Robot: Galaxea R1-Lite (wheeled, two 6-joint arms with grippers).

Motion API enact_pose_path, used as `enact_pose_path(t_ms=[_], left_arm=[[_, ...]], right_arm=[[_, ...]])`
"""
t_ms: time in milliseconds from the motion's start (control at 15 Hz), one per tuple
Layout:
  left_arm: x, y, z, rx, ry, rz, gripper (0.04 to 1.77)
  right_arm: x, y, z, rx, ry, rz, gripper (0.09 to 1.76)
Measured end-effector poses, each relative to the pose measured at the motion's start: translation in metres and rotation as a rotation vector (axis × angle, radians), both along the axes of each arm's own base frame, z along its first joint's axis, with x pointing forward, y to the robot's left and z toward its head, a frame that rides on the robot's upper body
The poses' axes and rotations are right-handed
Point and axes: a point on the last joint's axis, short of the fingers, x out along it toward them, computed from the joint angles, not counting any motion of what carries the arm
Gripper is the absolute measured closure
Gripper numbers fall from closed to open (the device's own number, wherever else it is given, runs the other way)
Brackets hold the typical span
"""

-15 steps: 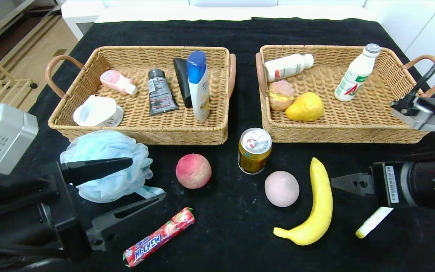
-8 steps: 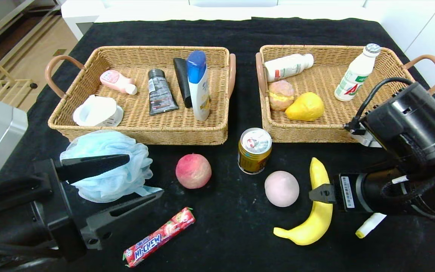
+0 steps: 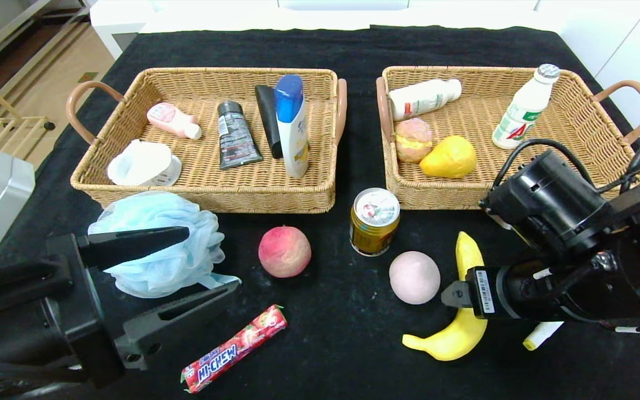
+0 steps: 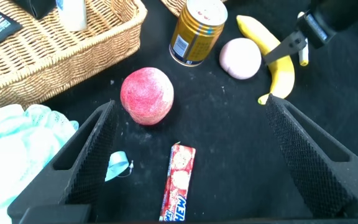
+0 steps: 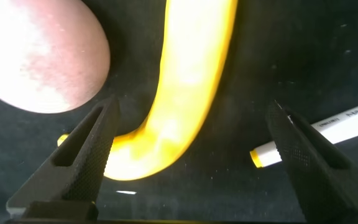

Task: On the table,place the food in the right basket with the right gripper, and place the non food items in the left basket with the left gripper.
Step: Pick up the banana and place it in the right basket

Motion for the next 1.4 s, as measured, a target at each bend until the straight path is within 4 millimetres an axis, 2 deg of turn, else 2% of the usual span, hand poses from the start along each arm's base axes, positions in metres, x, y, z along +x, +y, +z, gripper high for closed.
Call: enact_pose_path(t_ms=[533,733,1000,1067,1400], left_arm=[[-0.003,0.001,0.000,0.003,-0.011,-0.003,0.09],[-0.003,0.001,0.000,0.003,-0.012,-0.003,0.09],[-0.003,0.001,0.000,0.003,-0.011,-0.003,0.09],[-0.003,0.001,0.000,0.003,-0.011,-0.002,0.09],[-0.003,0.001,0.000,0.003,-0.011,-0.003,0.09]], right_arm=[[0.006,0.005,-0.008,-0.007,0.021,-0.015,0.16],[0.008,0.006,-0.011,-0.009,0.029,-0.018,0.68],[0.009,0.007,-0.013,-0.013,0.036,-0.019,1.13],[0.009,0.007,-0.013,-0.013,0.037,-0.020,1.20],[0.008,0.007,-0.015,-0.017,0.042,-0.019,1.20]])
